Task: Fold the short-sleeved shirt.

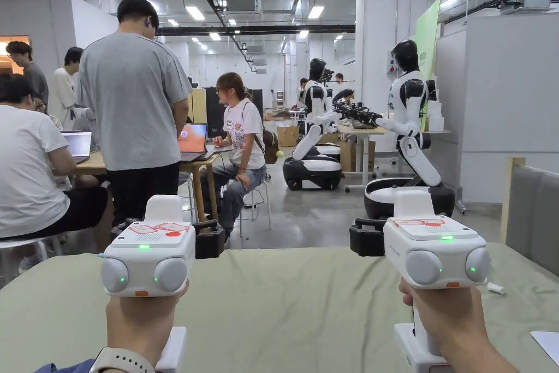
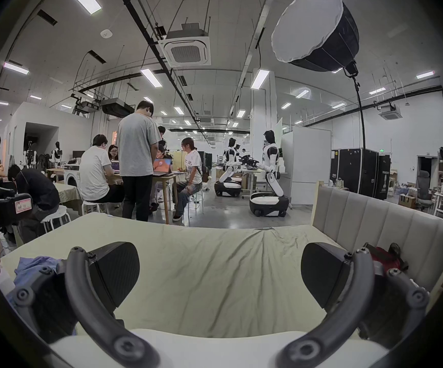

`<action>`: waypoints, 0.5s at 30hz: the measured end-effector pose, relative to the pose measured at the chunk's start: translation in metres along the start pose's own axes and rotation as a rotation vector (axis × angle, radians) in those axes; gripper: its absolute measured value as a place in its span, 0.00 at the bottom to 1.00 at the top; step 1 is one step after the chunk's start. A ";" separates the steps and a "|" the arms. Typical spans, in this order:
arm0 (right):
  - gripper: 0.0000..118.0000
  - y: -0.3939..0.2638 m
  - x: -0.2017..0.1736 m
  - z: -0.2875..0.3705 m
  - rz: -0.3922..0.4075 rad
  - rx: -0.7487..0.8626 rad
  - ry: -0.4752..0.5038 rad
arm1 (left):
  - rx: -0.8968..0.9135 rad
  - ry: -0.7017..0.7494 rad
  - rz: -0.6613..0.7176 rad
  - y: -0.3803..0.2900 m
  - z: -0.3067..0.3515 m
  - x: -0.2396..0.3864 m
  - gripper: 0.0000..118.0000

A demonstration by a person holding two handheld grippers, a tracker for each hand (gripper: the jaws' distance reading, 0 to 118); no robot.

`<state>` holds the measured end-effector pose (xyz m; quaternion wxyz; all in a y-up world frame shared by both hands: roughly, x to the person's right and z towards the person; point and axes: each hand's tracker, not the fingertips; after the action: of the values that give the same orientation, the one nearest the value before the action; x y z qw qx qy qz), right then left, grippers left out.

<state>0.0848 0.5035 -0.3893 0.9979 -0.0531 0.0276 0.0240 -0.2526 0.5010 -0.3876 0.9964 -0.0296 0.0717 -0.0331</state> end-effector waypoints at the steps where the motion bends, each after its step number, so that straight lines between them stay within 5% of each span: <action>1: 1.00 0.000 0.000 0.000 -0.001 0.000 0.001 | 0.002 -0.003 0.000 0.000 0.000 0.000 1.00; 15: 1.00 0.001 0.001 0.003 0.002 0.004 -0.003 | 0.008 0.009 -0.045 0.000 0.008 0.009 1.00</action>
<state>0.0859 0.5044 -0.3868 0.9980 -0.0510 0.0264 0.0252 -0.2426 0.5004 -0.3807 0.9952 -0.0270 0.0752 -0.0561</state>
